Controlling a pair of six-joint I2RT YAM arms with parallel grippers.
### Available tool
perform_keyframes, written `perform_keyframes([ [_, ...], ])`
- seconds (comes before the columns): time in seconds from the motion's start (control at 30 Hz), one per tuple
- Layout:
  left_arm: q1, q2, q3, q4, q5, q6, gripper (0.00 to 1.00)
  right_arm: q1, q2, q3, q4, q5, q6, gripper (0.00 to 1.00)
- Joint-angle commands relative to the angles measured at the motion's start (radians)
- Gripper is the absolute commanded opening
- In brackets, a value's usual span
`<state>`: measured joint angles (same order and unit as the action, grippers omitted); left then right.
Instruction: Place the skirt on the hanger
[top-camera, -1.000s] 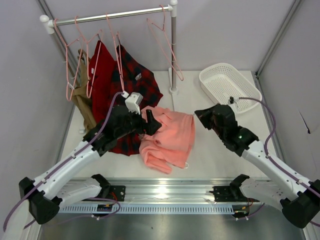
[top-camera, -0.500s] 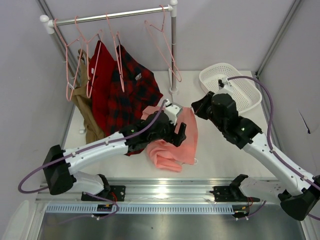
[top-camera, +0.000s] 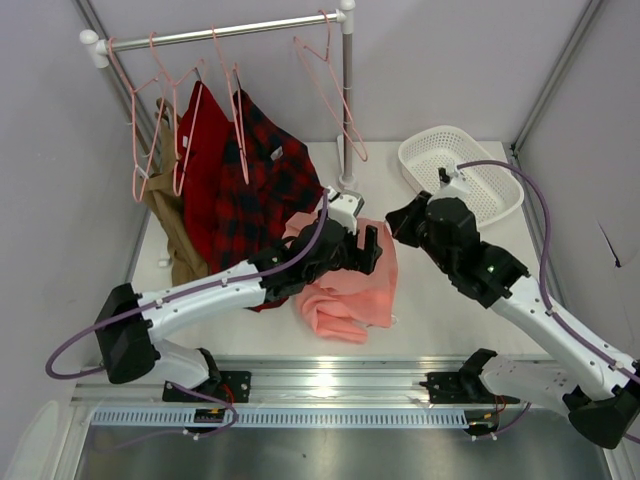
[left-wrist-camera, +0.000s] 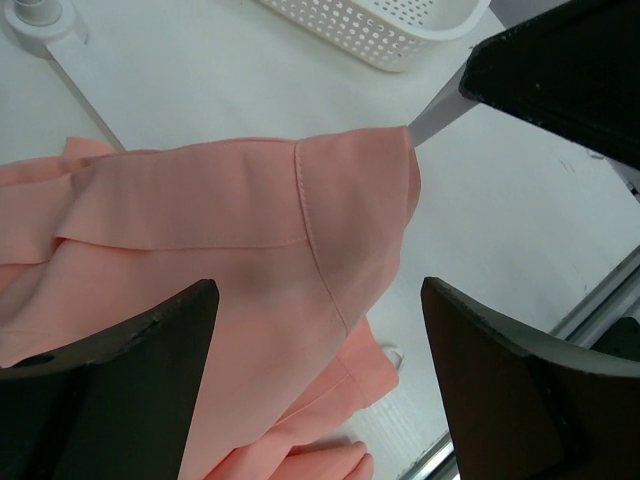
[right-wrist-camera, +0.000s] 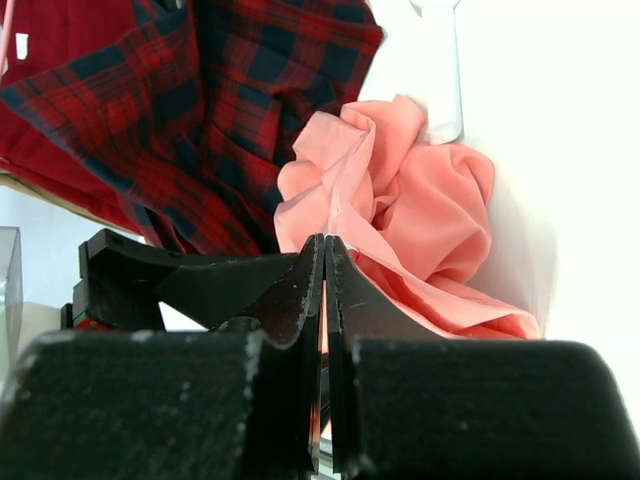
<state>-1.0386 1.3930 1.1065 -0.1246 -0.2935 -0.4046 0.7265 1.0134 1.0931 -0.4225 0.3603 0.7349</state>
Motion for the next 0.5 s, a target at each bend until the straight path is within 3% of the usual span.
perform_keyframes([
  [0.0, -0.008, 0.027, 0.038, 0.094, -0.019, -0.056, 0.88, 0.005, -0.026, -0.009, 0.057, 0.046, 0.021, 0.0],
  [0.3, -0.034, 0.121, 0.127, 0.051, -0.144, -0.079, 0.77, 0.004, -0.049, -0.045, 0.106, 0.039, 0.024, 0.0],
  [0.47, -0.049, 0.164, 0.168, 0.02, -0.216, -0.12, 0.61, 0.004, -0.05, -0.047, 0.11, 0.028, 0.024, 0.0],
])
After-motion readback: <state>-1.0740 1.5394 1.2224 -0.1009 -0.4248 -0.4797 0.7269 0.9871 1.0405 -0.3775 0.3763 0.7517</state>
